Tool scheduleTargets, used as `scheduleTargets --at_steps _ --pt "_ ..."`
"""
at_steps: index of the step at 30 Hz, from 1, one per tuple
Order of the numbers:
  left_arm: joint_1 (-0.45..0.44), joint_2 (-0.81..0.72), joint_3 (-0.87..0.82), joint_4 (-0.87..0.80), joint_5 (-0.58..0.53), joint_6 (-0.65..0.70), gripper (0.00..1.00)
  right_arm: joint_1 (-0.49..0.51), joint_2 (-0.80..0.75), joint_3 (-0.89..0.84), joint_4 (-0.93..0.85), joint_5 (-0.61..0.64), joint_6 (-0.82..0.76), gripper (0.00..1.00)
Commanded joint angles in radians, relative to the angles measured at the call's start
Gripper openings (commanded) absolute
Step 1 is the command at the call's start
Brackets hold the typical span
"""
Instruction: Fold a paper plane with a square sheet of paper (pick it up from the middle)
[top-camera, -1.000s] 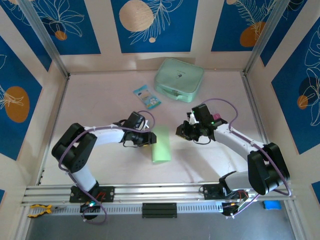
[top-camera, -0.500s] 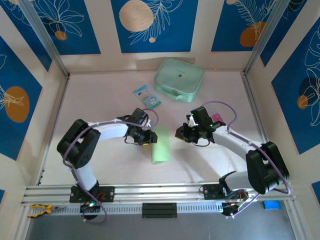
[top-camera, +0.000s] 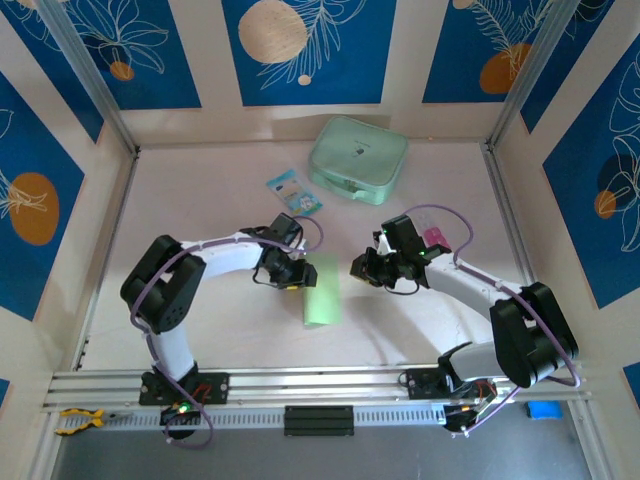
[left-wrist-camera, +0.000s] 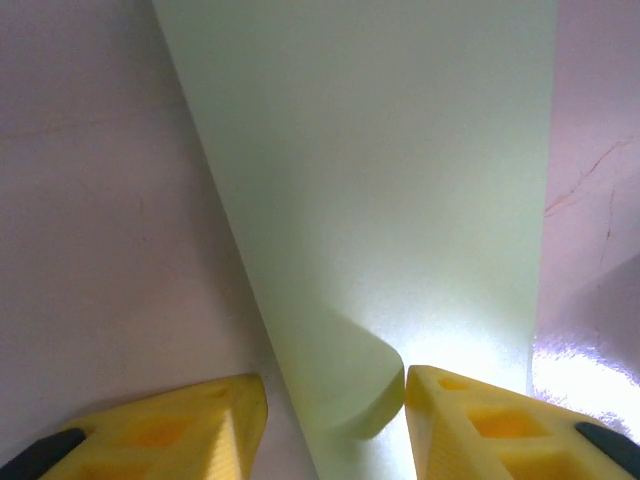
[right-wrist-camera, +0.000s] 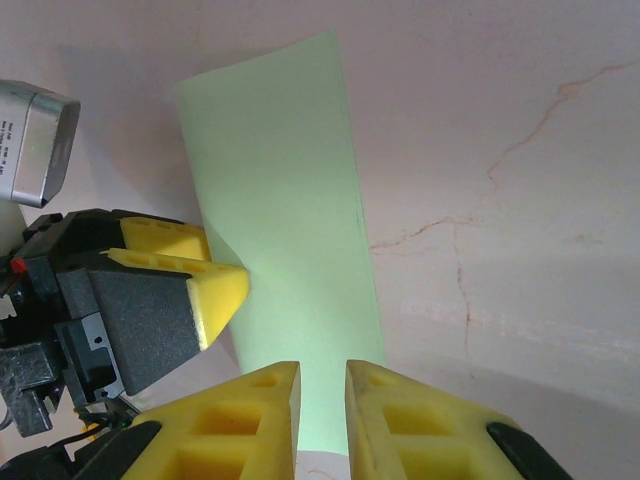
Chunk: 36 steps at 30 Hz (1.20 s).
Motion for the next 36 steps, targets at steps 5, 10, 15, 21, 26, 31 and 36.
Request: scheduleTargets --at_steps 5,10,15,21,26,31,36 --pt "-0.004 0.069 0.019 -0.018 -0.078 0.002 0.46 0.002 0.023 -0.021 0.005 -0.008 0.012 0.21" --pt "-0.004 0.079 0.027 -0.028 -0.096 -0.005 0.47 0.002 0.027 -0.023 0.005 -0.010 0.010 0.21" --pt "-0.005 0.094 0.030 -0.023 -0.087 -0.006 0.47 0.002 0.023 -0.033 0.013 -0.009 0.016 0.21" --pt "-0.008 0.098 0.031 -0.026 -0.094 -0.008 0.48 0.006 0.026 -0.036 0.015 -0.008 0.019 0.21" --pt "-0.013 0.105 0.036 -0.027 -0.092 0.001 0.48 0.010 0.030 -0.038 0.022 -0.008 0.020 0.21" --pt "-0.015 0.114 0.049 -0.040 -0.093 0.024 0.48 0.013 0.036 -0.039 0.024 -0.007 0.022 0.21" --pt "-0.016 0.125 0.058 -0.049 -0.096 0.043 0.48 0.013 0.037 -0.039 0.022 -0.005 0.020 0.21"
